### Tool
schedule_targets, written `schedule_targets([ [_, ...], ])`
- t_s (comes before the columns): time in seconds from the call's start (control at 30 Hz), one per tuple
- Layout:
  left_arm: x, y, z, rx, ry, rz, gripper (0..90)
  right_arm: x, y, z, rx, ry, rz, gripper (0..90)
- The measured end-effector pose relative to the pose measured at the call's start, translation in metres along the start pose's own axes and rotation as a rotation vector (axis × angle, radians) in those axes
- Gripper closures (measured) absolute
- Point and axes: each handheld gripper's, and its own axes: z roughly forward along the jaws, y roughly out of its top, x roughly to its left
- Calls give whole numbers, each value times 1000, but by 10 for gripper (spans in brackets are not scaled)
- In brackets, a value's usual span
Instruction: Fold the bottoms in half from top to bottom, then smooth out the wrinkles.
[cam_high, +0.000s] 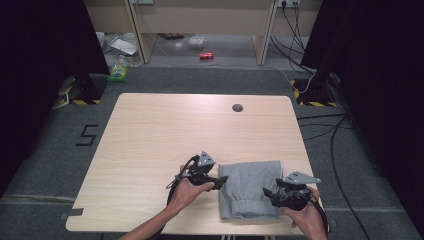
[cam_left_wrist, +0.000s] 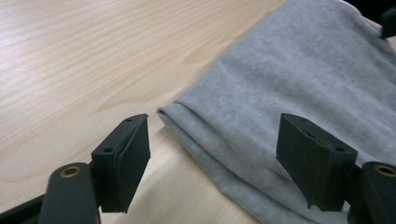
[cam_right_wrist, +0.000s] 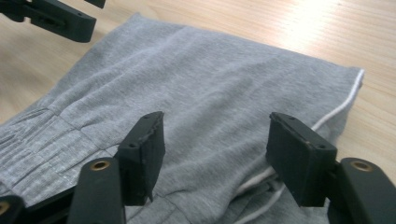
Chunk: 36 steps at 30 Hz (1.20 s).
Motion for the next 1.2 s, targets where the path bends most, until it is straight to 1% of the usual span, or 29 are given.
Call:
schedule_targets([
  [0.17,6,0,6,12,6,-19,231,-5,-5,-5,-12,-38,14,346],
  [0.33,10,1,9,21,8,-25,222,-9,-13,-7,-14,-34,49,333],
  [0.43,12,1,12,29,8,-27,216,-12,-18,-8,-13,-44,62,329],
  [0.47,12,1,13,33,5,-28,214,-13,-20,-9,-11,-46,75,327],
  [0.5,12,1,14,34,4,-30,211,-14,-22,-9,-11,-48,72,324],
  [0.63,13,0,17,47,2,-29,208,-16,-27,-11,-6,-48,97,320],
  [0.77,14,-1,21,50,-1,-34,219,-17,-29,-11,-6,-54,95,320],
  [1.0,12,-3,26,50,-17,-18,327,-16,-30,-10,4,-53,96,321],
  [1.1,10,-4,28,53,-30,0,410,-16,-29,-11,4,-55,97,322],
  [1.13,9,-4,28,51,-28,6,432,-16,-29,-11,7,-56,96,322],
  [1.2,9,-4,29,47,-40,15,524,-16,-30,-10,10,-54,93,323],
])
